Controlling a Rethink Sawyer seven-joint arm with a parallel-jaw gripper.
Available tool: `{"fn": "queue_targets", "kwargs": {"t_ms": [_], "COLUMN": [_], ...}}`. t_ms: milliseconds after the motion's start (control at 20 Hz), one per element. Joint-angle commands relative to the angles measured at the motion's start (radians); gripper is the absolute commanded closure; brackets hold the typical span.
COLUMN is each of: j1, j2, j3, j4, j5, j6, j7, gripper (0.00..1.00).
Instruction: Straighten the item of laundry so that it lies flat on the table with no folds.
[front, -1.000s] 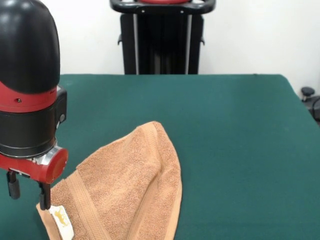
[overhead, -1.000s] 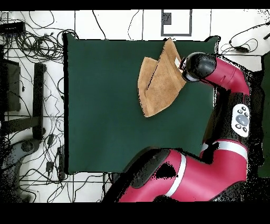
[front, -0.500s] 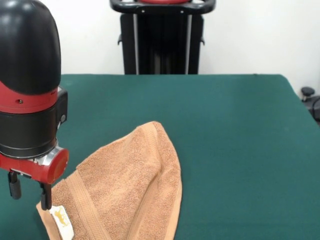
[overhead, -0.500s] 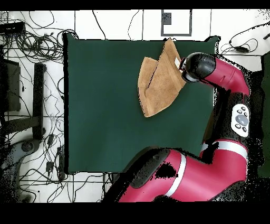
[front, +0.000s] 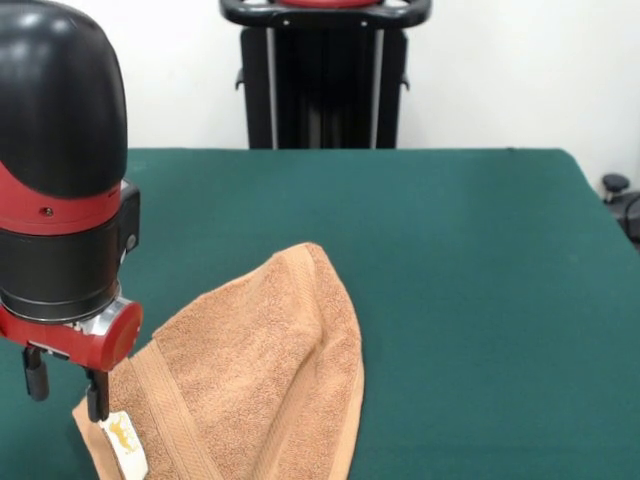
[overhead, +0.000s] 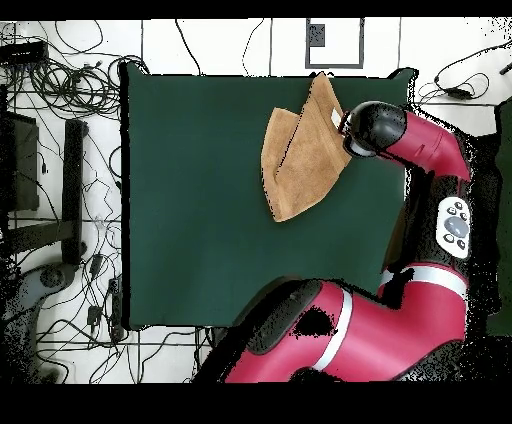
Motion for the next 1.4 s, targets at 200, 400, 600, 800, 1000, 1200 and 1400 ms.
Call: {"fn": "queue_targets", "kwargs": {"t_ms": [200,400,600,800,1000,1200,1400], "j1": [0.003,0.007,0.008,0.011,0.011,0.022,0.032], "j2": [0.049,0.071,0.096,0.078,0.029,0.016,0.005], "j3": [0.123,0.119,0.127,0.13,0.139,0.137,0.14], "j4": [0.133,0.111,0.093,0.116,0.158,0.152,0.155], "j5": [-0.025,-0.027,-0.026,-0.02,-0.001,0.013,0.023], "j6": [-0.058,-0.066,-0.091,-0.076,-0.024,0.015,0.032], "j7": [0.011,0.026,0.034,0.029,0.023,0.042,0.057], "gripper": [0.0,0.0,0.0,0.0,0.0,0.0,0.0]}}
